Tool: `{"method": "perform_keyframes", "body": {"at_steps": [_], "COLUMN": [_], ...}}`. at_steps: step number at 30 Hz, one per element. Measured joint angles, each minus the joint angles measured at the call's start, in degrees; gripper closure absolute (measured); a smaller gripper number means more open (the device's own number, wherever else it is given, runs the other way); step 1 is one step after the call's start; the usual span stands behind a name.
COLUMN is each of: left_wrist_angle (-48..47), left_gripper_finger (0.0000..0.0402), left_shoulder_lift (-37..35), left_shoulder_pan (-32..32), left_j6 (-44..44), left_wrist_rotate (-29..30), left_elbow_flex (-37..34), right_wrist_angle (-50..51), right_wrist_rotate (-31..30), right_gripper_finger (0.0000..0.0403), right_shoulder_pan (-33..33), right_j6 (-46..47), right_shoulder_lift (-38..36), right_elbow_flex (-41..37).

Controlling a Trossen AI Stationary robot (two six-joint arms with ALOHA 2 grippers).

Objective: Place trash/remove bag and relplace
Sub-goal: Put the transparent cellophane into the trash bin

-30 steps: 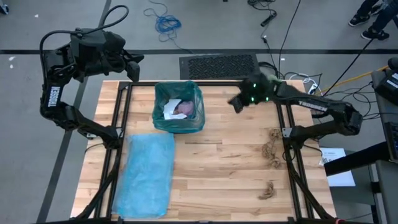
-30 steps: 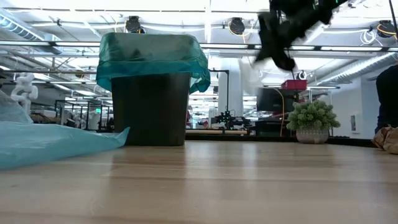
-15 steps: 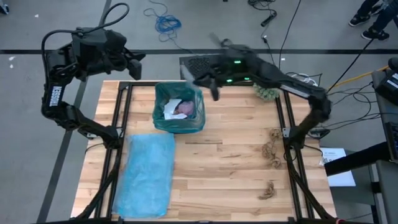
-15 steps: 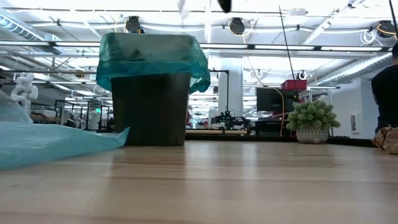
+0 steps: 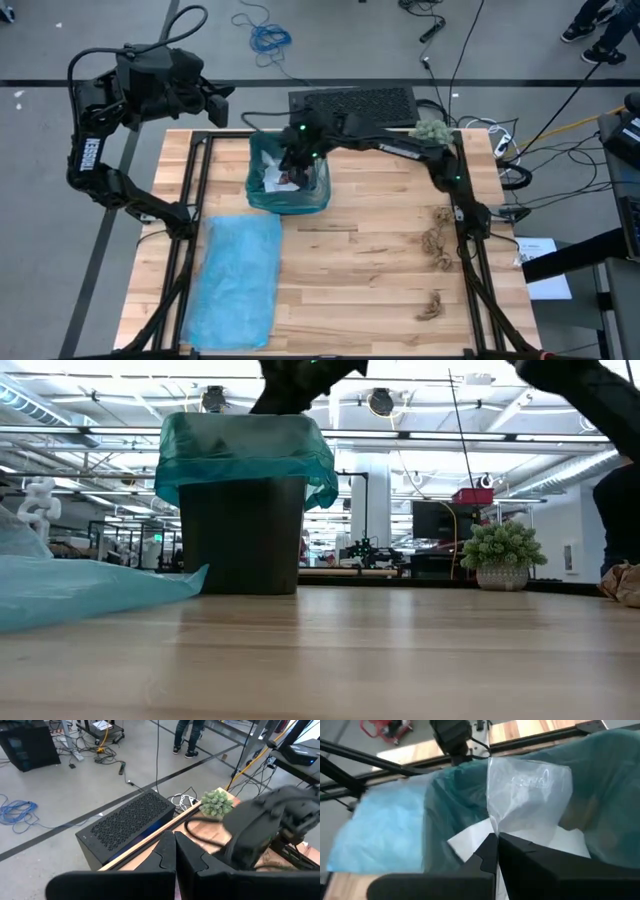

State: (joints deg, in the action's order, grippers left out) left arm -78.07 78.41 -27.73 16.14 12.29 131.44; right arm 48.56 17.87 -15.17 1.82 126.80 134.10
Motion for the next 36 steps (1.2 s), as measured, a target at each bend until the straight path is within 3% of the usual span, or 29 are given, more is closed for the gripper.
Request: {"method": "perform_keyframes", "body": {"at_steps": [8, 19, 24, 36], "left_wrist_angle": [0.0, 0.0, 0.0, 0.0], "left_gripper_finger": [0.0402, 0.0402, 0.0402, 0.0402], "left_shoulder_lift": [0.0, 0.0, 0.0, 0.0], "left_shoulder_pan": [0.0, 0.0, 0.0, 0.0], "left_j6": [0.1, 0.1, 0.0, 0.0], "left_wrist_rotate": [0.0, 0.0, 0.0, 0.0], "left_elbow_flex": [0.0, 0.0, 0.0, 0.0], "right_wrist_angle": [9.0, 29.0, 40.3, 38.8], "right_wrist_rotate": [-6.2, -7.2, -4.0, -1.3], "right_gripper_finger": [0.0403, 0.0403, 0.0403, 0.0403], "right_shoulder_pan": [-0.1, -0.6, -0.4, -0.2], "right_j6": [-3.6, -8.1, -9.4, -11.0], "right_shoulder_lift": [3.6, 2.1, 1.6, 0.1], "right_elbow_flex": [0.7, 0.9, 0.9, 0.9]}}
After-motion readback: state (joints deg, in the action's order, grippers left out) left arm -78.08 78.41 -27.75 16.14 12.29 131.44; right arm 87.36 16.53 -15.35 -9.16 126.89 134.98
